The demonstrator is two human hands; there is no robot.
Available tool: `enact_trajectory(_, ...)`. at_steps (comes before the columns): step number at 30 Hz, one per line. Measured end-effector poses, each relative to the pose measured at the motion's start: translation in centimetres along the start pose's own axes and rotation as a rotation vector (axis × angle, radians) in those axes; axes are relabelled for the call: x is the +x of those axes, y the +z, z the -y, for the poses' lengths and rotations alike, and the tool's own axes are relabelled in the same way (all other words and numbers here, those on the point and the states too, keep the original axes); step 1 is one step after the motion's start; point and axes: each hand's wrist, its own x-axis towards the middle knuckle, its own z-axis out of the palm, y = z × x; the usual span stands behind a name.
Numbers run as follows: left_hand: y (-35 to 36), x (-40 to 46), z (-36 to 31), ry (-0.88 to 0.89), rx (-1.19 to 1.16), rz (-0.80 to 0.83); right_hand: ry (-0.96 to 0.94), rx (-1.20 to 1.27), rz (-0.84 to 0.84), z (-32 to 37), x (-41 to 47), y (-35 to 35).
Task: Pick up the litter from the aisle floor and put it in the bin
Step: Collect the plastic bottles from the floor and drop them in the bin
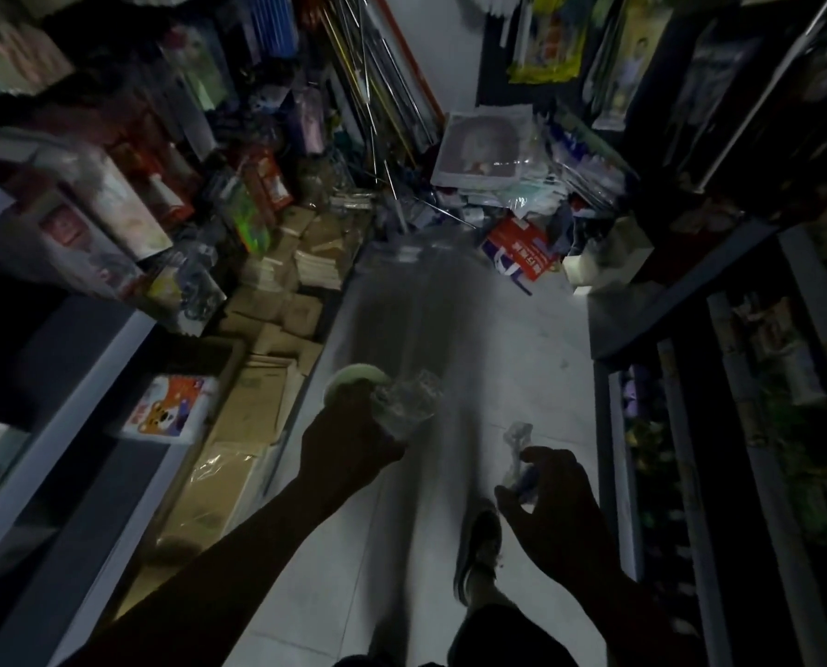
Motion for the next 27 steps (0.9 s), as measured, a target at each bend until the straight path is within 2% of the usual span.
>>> enact_trajectory(7, 0.9, 8.7, -3.4, -0.092, 0.003, -0.018, -0.015, 0.054, 0.103, -3.2, 11.6, -2.5)
enact_trajectory(12, 0.4, 12.9, -3.9, -0.252, -0.028, -0.048, -0.111, 0.021, 0.215, -3.4, 19.6, -2.7)
enact_trajectory(18, -0.6, 15.2, -1.9, -0.47, -0.038, -0.099, -0.285, 0.02, 0.341, -0.8, 27.3, 0.4)
enact_trajectory(27, -0.6, 19.1, 6.7, -0.759, -0.065, -0.138, -0.413, -0.079, 0.608, 6.3, 36.8, 8.8)
